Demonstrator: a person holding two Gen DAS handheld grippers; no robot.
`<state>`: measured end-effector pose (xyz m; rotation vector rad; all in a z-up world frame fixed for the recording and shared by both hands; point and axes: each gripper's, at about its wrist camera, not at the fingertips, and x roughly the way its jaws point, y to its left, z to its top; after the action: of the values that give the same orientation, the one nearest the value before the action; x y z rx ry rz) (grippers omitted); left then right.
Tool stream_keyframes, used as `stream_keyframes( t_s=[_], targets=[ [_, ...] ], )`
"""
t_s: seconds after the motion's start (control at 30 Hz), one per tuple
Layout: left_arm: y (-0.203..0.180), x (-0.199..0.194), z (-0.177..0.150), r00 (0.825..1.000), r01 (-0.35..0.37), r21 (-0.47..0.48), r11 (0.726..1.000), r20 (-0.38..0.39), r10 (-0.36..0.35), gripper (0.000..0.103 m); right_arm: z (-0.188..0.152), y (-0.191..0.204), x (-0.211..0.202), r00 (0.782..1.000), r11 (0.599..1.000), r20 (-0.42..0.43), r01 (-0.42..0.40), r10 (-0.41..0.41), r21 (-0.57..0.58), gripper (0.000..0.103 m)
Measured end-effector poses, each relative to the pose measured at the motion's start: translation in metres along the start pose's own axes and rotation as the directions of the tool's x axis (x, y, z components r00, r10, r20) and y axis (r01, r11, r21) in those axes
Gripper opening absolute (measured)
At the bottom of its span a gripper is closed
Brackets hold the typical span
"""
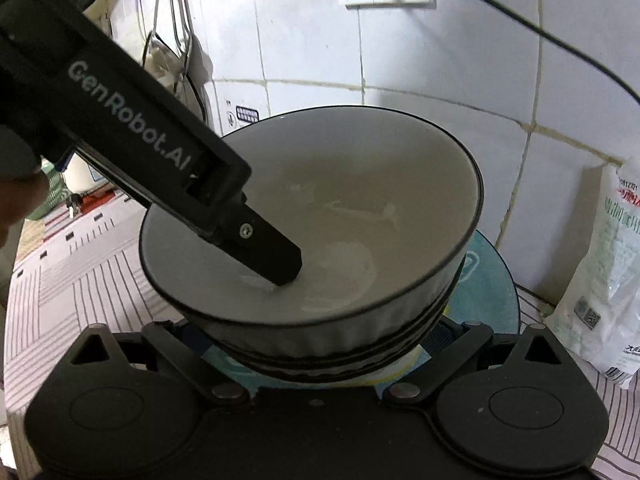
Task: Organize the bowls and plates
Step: 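Lower the bowl stack onto the egg plate stack and open the left tool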
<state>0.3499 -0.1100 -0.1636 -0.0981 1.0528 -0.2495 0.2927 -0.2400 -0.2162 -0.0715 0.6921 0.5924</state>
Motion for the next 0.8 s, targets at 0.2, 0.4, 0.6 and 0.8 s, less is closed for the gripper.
stream_keyframes(
  t_s=[0.2, 0.4, 0.6, 0.8],
  targets=[
    [0.0, 0.006, 0.007, 1.0, -0.001, 0.012, 1.0, -0.011, 0.001, 0.044, 0.004, -0.007, 0.012, 1.0, 1.0, -0.005, 0.009, -0.009, 0.02, 0.101],
    [0.002, 0.009, 0.009, 1.0, -0.008, -0.009, 1.0, 0.0, 0.008, 0.044, 0.005, -0.009, 0.013, 1.0, 0.998, 0.002, 0.014, -0.014, 0.056, 0.101],
    [0.007, 0.01, 0.009, 1.0, -0.001, -0.037, 0.999, 0.007, 0.002, 0.044, 0.001, -0.007, 0.01, 0.999, 0.997, 0.002, 0.036, -0.036, 0.063, 0.101],
    [0.005, 0.01, 0.006, 0.999, -0.017, -0.065, 0.998, 0.026, 0.018, 0.045, 0.008, -0.008, 0.016, 0.999, 0.996, -0.025, 0.048, -0.046, 0.079, 0.1]
  ],
)
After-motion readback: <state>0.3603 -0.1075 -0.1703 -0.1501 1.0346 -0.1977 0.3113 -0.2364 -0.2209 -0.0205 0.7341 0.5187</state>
